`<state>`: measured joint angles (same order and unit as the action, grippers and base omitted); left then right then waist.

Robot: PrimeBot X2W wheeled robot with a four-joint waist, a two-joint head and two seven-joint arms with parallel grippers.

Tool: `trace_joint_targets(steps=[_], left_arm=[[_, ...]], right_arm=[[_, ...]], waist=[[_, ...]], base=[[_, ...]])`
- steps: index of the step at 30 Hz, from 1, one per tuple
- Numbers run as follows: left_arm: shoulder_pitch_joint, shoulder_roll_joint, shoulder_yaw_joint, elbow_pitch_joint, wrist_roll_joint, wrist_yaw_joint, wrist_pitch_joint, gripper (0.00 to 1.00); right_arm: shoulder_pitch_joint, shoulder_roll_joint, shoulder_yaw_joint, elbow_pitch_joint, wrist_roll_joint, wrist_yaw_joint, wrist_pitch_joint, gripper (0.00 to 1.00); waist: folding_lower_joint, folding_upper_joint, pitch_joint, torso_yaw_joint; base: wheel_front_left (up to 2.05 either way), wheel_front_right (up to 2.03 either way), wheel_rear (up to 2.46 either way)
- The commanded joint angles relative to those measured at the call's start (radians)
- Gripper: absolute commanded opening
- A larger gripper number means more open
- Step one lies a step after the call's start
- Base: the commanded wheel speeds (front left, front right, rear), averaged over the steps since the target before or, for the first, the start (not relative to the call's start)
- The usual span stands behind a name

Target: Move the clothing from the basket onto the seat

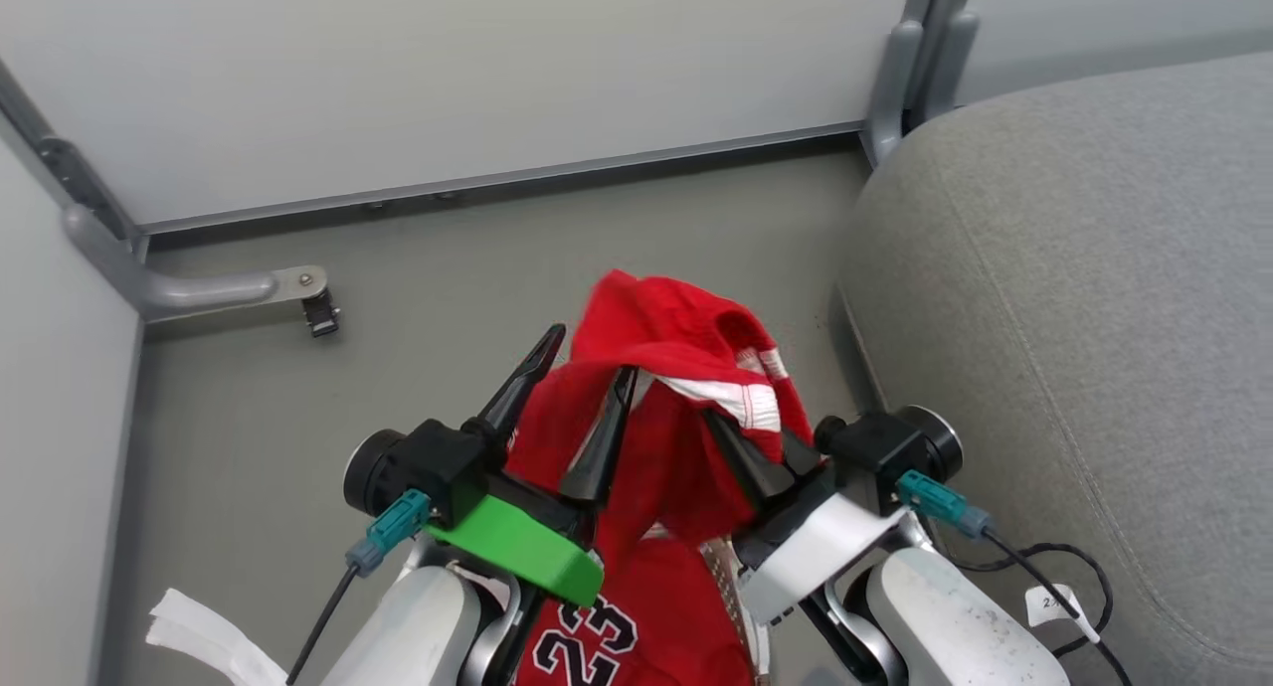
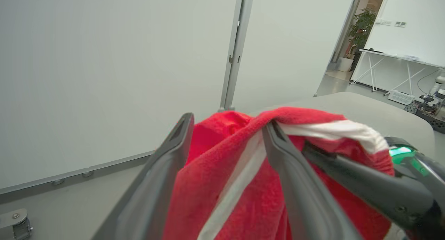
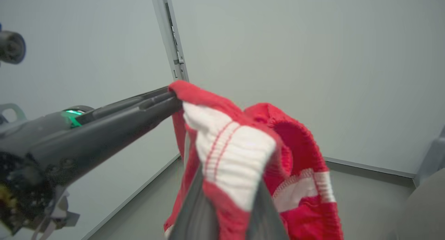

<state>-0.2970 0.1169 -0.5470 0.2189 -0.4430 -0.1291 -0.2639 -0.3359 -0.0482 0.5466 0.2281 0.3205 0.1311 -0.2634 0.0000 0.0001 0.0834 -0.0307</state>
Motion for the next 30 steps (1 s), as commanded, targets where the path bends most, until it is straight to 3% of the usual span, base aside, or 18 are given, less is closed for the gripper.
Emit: trace_joint_targets(steps=[1,11,15,22,30], left_arm=[[0.010,0.010,0.009,-0.008,0.012,-0.002,-0.001,1.00],[0.025,0.042,0.013,-0.026,0.038,-0.002,-0.001,1.00],[0.025,0.052,0.007,-0.031,0.047,-0.002,-0.001,1.00],[0.022,0.075,-0.010,-0.048,0.055,-0.002,-0.001,1.00],[-0.011,0.148,-0.040,-0.069,0.053,-0.002,-0.001,1.00]], right_arm=[[0.011,-0.005,-0.010,-0.011,-0.008,-0.001,-0.002,0.00],[0.045,-0.003,-0.091,-0.076,-0.033,-0.001,-0.002,0.00],[0.065,-0.003,-0.123,-0.100,-0.038,-0.001,-0.002,0.00],[0.067,-0.003,-0.190,-0.132,-0.066,-0.001,-0.002,0.00],[-0.102,-0.003,-0.290,-0.137,-0.209,-0.001,-0.002,0.00]], waist=[[0.0000,-0.0001,0.019,-0.091],[0.0000,-0.0001,0.069,-0.350],[0.0000,-0.0001,0.085,-0.423],[0.0000,-0.0001,0.125,-0.481],[0.0000,-0.0001,0.239,-0.465]], base=[[0.00,0.00,0.00],[0.00,0.00,0.00],[0.00,0.00,0.00],[0.00,0.00,0.00],[0.00,0.00,0.00]])
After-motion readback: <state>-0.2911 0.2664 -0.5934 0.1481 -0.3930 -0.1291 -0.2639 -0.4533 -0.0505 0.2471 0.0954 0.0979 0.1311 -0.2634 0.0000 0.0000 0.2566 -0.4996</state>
